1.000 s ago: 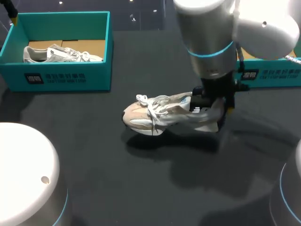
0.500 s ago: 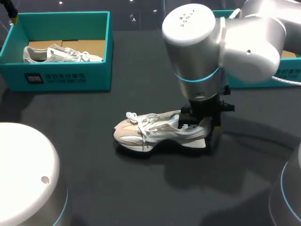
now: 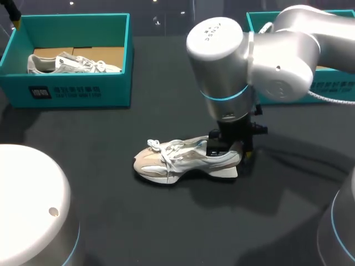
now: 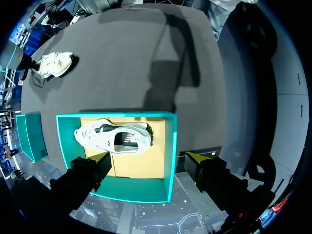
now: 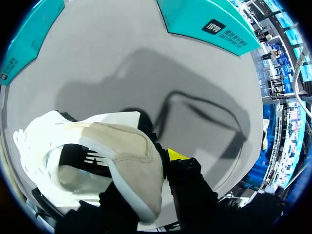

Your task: Take the shoe out of the shoebox, open the shoe tongue, remove and reinsert the insole, then place the shoe into the shoebox

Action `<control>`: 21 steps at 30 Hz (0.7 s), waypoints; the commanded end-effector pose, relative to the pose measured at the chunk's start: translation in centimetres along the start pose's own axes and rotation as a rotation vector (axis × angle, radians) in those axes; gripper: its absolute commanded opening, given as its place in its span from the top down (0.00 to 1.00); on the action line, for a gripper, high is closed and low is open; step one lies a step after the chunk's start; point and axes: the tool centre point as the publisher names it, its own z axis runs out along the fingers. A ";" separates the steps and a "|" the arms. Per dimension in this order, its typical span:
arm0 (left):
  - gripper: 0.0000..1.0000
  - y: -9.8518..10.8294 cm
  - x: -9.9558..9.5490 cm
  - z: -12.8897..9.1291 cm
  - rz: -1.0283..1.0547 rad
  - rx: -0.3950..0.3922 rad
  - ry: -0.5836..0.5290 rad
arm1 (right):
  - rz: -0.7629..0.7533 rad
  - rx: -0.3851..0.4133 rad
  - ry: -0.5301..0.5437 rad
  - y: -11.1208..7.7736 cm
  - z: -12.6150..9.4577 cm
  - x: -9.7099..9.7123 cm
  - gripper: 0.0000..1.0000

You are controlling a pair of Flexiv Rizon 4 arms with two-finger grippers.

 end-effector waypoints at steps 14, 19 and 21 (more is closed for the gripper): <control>0.00 -0.1 0.0 -0.1 0.001 -0.001 0.001 | -0.037 0.052 0.060 0.8 2.9 0.6 1.00; 0.00 -0.1 0.0 -0.1 0.001 -0.001 0.001 | -0.039 0.059 0.071 0.7 3.3 0.7 1.00; 0.00 -0.1 0.0 -0.1 0.001 -0.001 0.001 | -0.043 0.061 0.080 0.7 3.6 0.8 1.00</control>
